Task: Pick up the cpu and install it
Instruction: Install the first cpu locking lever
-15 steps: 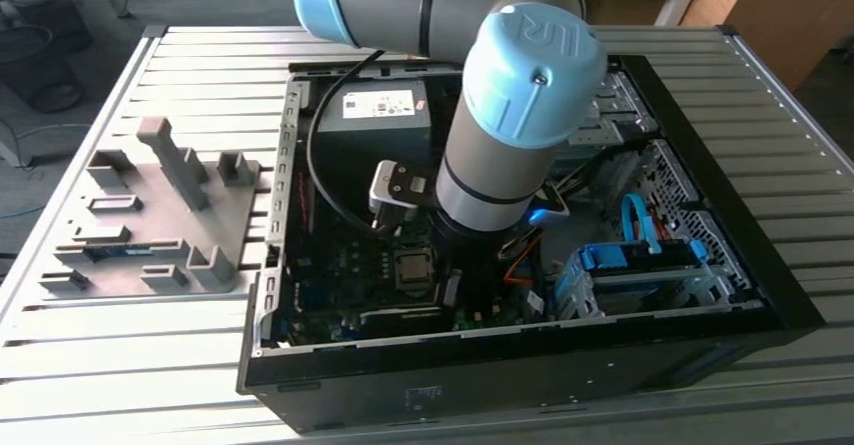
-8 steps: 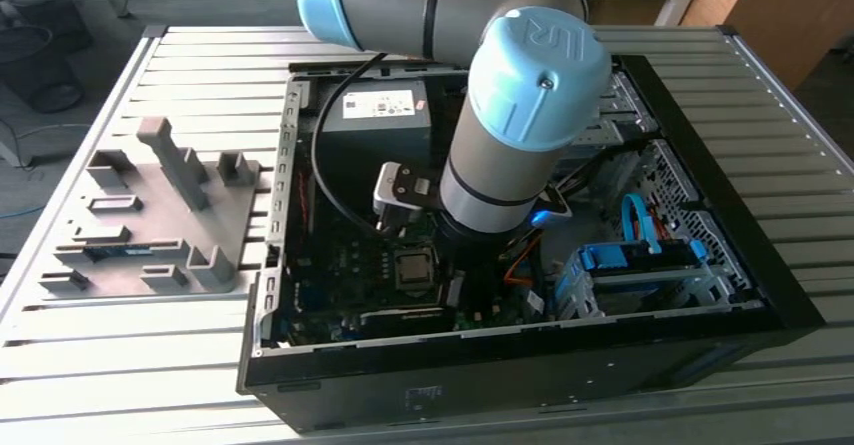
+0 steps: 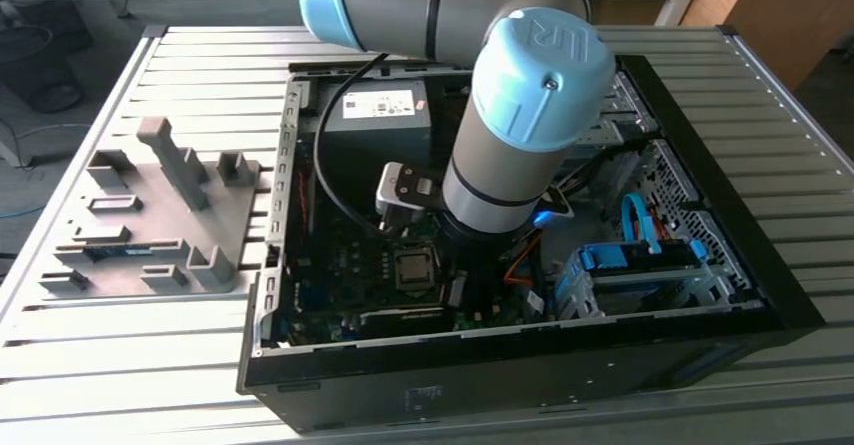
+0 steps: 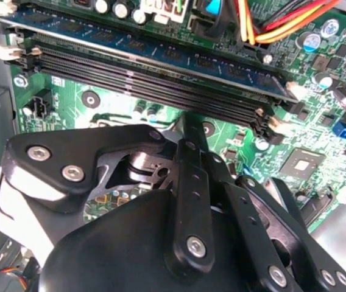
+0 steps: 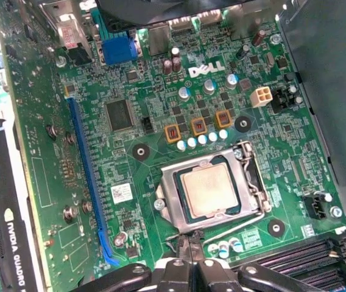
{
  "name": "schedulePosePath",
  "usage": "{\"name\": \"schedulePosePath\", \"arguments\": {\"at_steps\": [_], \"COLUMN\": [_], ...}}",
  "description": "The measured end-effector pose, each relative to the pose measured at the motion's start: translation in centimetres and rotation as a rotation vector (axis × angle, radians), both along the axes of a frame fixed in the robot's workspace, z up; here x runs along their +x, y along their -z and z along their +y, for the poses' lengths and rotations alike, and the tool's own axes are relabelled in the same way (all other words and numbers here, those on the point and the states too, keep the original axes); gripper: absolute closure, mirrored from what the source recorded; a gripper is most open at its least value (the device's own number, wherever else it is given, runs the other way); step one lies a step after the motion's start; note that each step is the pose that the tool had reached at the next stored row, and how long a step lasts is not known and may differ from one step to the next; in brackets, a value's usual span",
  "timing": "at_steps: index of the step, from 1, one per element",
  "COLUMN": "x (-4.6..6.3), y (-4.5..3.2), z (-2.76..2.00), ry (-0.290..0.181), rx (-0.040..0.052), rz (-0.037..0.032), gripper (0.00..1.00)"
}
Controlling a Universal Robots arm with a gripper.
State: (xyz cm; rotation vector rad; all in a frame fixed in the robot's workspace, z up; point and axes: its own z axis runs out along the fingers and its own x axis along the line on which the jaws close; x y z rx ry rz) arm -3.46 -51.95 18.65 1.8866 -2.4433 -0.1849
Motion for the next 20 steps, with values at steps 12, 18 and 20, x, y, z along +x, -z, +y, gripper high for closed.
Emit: {"name": "schedulePosePath", "arguments": {"at_steps": [12, 18, 20], "x": [0.12, 0.12, 0.06], "y": [-0.13, -0.02, 0.02], "z": [-0.01, 0.00, 0.00], "ry": [0.000, 0.000, 0.000], "rx": [-0.0001, 0.0006, 0.0012], "rz": [0.0027, 0.0028, 0.0027], "gripper": [0.90, 0.90, 0.90]}}
